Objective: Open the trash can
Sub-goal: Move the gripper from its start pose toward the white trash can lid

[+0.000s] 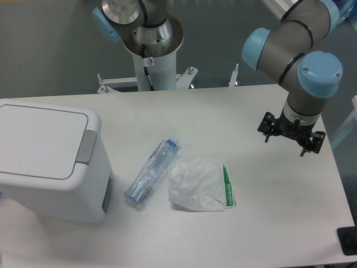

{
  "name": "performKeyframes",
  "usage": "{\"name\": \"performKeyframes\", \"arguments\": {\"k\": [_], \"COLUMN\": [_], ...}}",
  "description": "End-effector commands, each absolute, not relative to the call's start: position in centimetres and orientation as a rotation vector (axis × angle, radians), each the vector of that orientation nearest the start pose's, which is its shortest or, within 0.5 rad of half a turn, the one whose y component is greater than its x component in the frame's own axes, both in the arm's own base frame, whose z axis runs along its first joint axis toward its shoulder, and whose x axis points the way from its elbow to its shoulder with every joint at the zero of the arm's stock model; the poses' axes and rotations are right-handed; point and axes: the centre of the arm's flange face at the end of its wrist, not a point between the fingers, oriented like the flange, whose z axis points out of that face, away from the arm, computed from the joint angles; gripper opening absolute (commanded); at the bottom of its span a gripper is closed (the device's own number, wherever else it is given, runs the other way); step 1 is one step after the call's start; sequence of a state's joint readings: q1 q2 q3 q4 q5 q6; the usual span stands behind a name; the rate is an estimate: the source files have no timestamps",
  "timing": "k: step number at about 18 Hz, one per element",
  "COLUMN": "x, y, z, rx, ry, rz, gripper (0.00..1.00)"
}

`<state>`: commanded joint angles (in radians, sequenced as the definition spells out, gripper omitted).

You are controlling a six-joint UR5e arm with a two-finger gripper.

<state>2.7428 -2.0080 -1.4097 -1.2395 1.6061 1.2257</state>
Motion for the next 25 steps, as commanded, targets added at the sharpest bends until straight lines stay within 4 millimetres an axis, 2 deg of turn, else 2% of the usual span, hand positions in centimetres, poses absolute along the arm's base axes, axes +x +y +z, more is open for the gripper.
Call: {"name": "performKeyframes", "arguments": {"k": [3, 7, 9, 12, 14, 17, 21, 22, 25], "x": [-55.2, -54.1, -53.2, -50.4, -49.1, -48.7, -46.9, -46.8, -47.3], "y": [38.9, 40.5, 41.0, 44.3, 45.9, 47.0, 49.2, 49.6, 51.2], "z": [34.9, 34.9, 35.4, 36.0, 36.6, 37.2, 38.1, 38.6, 41.7], "rx": [-3.143, -3.098, -3.06, -3.037, -2.97, -2.858, -2.811, -2.794, -2.717], "ry": [0.112, 0.068, -0.1, -0.229, -0.388, -0.601, -0.633, -0.621, -0.66], "rz": [0.104, 0.072, 0.042, 0.038, -0.014, -0.109, -0.112, -0.122, -0.184], "gripper": [1.0, 1.0, 1.0, 1.0, 1.0, 1.0, 1.0, 1.0, 1.0]}}
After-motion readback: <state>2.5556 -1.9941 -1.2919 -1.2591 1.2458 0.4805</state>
